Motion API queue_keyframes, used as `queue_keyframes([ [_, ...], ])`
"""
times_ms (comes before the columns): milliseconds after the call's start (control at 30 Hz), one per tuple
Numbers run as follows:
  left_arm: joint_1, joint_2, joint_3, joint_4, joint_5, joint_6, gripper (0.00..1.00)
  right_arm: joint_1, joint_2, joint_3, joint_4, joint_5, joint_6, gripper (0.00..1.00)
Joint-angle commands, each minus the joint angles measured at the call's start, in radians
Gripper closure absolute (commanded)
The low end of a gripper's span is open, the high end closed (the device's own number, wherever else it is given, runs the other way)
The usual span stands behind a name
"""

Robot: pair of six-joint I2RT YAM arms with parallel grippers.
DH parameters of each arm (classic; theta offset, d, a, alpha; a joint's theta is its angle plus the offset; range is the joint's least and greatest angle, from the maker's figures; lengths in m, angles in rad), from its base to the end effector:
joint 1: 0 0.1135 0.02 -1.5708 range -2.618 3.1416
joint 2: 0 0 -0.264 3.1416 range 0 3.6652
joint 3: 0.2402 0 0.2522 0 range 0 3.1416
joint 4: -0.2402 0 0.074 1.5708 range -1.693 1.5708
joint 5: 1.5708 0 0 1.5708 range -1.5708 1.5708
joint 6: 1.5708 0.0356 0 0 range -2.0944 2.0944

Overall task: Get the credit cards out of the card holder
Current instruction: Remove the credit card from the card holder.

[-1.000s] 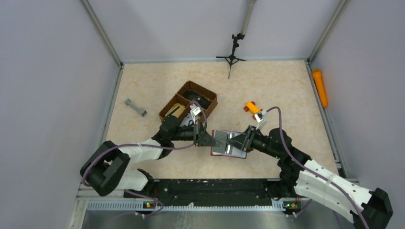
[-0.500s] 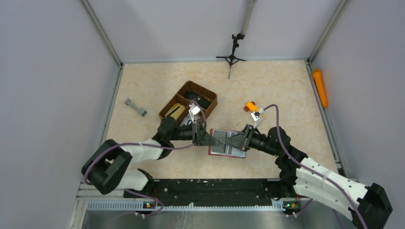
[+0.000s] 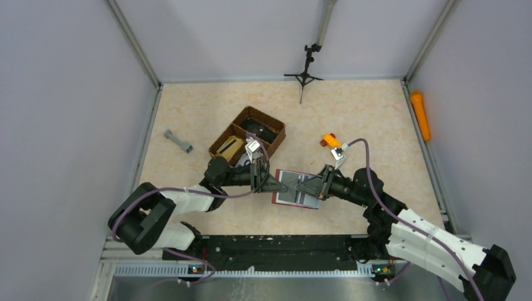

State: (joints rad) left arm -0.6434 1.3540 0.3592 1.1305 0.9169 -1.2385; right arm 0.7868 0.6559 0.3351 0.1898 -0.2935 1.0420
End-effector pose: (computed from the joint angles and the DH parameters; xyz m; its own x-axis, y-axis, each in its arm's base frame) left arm 0.1764 -0.1676 0.2115 -0.9044 -0.0405 -0.4247 0.4266 -0.0719 -0.9016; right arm 0.1123 0.1272 0.2401 -0.8066 0.3616 -0.4675 -0.3645 0.3184 0.8751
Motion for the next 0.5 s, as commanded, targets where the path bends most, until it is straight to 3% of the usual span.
queue_keyframes([
  [0,0.025,-0.008,-0.009,0.159,0.031,-0.036,1.00,-0.016,-0.011,0.040,-0.138,0.060,-0.075,1.00],
  [267,0.097,-0.097,-0.022,0.016,0.069,0.026,1.00,-0.029,0.000,0.107,-0.290,0.102,-0.165,1.00],
  [467,0.106,-0.173,-0.017,-0.127,0.065,0.096,0.95,-0.030,0.027,0.088,-0.171,0.033,-0.140,1.00],
])
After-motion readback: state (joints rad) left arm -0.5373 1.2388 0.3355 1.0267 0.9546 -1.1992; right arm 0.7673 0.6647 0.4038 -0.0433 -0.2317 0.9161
